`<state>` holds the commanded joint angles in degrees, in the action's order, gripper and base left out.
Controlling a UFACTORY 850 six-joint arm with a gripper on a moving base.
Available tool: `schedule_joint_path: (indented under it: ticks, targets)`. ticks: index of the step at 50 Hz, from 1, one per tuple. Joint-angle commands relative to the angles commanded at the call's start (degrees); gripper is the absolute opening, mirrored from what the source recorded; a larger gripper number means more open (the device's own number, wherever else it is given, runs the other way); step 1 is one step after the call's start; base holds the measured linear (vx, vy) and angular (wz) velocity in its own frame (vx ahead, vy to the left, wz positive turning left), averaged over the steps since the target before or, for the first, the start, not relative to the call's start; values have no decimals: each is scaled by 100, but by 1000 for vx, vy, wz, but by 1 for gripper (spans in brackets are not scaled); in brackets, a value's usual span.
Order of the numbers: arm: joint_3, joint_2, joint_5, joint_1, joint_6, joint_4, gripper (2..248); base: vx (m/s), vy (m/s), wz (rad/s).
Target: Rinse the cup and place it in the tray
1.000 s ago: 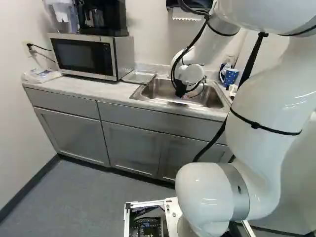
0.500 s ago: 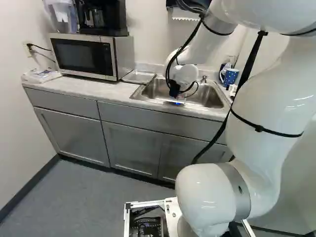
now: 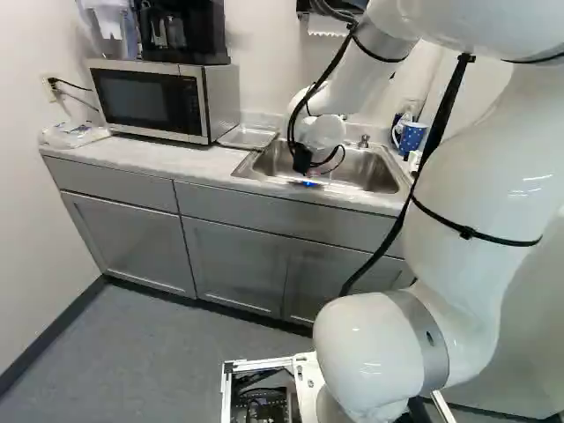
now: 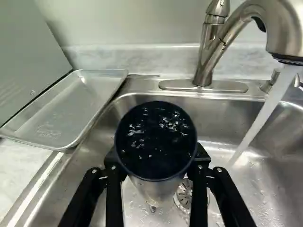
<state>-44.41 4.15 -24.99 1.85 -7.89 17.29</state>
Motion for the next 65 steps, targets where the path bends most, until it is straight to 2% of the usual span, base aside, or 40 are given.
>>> schedule_joint_path:
  ticks: [65]
  targets:
    - [-386,-368,0,67,0,0,126,0,0,0]
